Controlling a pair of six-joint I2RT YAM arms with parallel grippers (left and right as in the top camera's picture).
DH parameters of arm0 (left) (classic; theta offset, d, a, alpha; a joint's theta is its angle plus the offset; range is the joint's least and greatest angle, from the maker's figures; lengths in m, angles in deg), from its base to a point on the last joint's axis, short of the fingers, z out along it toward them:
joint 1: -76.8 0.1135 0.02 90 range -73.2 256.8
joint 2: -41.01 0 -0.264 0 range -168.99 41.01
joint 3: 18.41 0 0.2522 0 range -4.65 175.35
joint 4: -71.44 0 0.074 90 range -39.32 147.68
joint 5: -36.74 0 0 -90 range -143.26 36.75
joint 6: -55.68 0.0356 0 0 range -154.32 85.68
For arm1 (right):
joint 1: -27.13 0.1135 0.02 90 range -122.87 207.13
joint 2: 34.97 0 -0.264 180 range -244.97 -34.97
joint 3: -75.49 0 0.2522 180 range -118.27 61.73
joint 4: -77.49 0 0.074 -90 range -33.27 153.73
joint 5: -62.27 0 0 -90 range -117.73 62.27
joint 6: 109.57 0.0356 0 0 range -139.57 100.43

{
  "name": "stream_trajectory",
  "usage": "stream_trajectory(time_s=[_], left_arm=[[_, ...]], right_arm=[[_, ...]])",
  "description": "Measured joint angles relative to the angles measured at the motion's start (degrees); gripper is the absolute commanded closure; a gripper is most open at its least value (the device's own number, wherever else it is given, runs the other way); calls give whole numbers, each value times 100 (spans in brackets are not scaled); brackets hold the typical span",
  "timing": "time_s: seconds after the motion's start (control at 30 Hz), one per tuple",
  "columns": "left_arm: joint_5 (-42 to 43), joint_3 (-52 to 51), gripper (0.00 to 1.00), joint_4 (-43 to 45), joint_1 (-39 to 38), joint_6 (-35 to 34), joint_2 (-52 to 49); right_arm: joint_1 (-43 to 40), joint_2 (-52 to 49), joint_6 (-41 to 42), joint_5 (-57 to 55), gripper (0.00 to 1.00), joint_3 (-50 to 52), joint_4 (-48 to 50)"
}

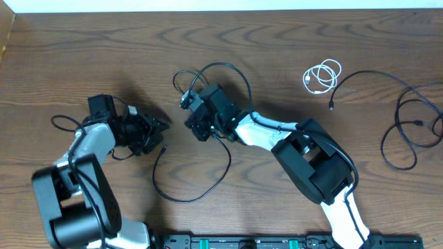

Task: Untangle cables

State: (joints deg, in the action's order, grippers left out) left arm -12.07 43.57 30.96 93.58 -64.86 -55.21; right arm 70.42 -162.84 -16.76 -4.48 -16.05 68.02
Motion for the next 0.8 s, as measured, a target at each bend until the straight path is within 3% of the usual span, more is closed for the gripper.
stream_trajectory(time_s=[0.13, 0.17, 0.23, 0.5, 0.8], left_arm=[[-549, 13, 51, -785, 0, 55, 586], [-743, 13, 71, -942, 0, 57, 756], [-1147, 24, 92, -1316, 0, 66, 1108], [-2157, 35, 92, -2905, 0, 208, 1829], [-2653, -490, 91, -3314, 0, 428, 1825]], right_arm=[[-153, 2, 76, 35, 99, 2, -37], [-175, 2, 92, 42, 99, 2, -46], [-201, 11, 131, 50, 99, 2, -66], [-205, 13, 177, 37, 99, 2, -59], [-205, 13, 184, 37, 98, 4, -55]])
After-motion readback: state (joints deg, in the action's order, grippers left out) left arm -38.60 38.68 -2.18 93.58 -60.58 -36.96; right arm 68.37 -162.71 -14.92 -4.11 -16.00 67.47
